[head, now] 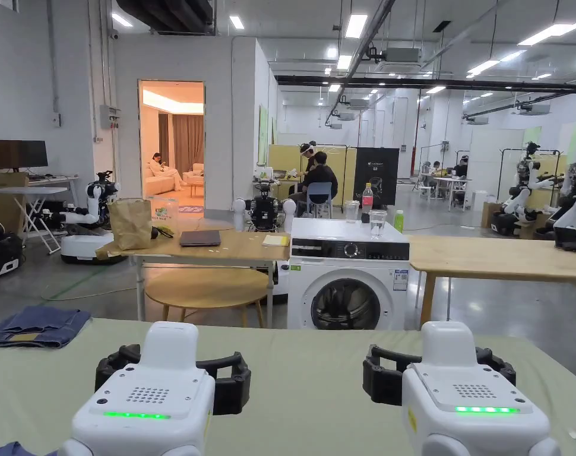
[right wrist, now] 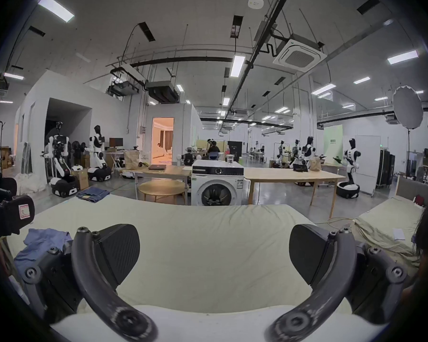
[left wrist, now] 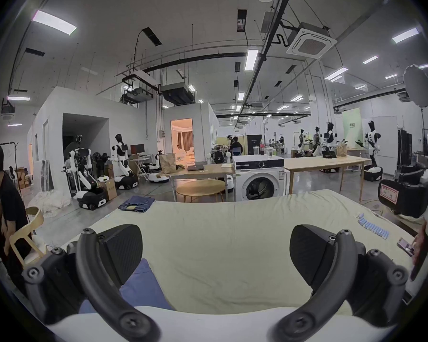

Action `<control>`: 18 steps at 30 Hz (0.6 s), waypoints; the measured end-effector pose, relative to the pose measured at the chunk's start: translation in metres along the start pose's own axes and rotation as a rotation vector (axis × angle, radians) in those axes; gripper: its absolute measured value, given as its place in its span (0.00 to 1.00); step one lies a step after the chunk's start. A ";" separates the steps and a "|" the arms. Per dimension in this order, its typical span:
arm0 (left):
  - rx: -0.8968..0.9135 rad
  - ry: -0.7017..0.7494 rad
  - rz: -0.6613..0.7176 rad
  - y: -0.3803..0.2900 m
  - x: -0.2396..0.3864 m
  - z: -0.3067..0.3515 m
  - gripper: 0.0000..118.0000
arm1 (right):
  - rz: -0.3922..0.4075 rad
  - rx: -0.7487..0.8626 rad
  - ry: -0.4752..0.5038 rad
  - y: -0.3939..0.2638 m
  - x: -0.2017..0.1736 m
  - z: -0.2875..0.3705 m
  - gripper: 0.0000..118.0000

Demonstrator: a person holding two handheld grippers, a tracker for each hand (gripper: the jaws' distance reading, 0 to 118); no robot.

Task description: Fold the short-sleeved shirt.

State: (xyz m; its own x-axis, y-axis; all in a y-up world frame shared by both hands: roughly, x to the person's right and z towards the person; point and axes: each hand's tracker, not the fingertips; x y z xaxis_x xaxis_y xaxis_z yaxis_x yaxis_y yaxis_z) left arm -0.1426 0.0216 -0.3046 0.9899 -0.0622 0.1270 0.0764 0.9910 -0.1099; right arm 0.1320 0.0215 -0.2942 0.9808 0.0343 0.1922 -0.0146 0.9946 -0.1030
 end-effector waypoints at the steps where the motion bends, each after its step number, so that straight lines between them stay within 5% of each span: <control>1: 0.000 0.001 0.002 0.000 0.000 0.000 0.99 | 0.000 0.000 -0.001 0.000 0.000 0.000 1.00; 3: 0.007 -0.002 0.012 0.000 0.000 0.000 0.97 | 0.006 0.007 -0.014 0.000 0.001 0.001 0.95; 4: 0.011 -0.009 0.016 0.000 0.000 0.001 0.88 | 0.007 0.006 -0.013 0.000 0.001 0.001 0.85; 5: 0.014 -0.022 0.019 0.001 0.000 0.002 0.66 | 0.008 0.009 -0.017 0.001 0.001 0.002 0.65; 7: -0.005 -0.022 0.015 0.001 0.001 0.000 0.00 | 0.014 0.018 -0.062 0.001 0.002 0.002 0.00; 10: 0.010 -0.020 0.015 -0.002 0.002 0.001 0.00 | -0.011 0.018 0.003 0.011 0.007 0.004 0.00; 18: 0.012 0.015 0.018 -0.003 -0.005 0.005 0.00 | 0.035 0.006 -0.008 0.008 -0.003 0.006 0.00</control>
State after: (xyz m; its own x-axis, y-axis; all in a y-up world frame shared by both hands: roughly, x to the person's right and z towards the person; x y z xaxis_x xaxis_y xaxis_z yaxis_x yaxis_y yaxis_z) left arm -0.1484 0.0194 -0.3003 0.9929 -0.0459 0.1099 0.0570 0.9933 -0.1005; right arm 0.1278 0.0299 -0.2902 0.9781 0.0703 0.1958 -0.0506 0.9933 -0.1037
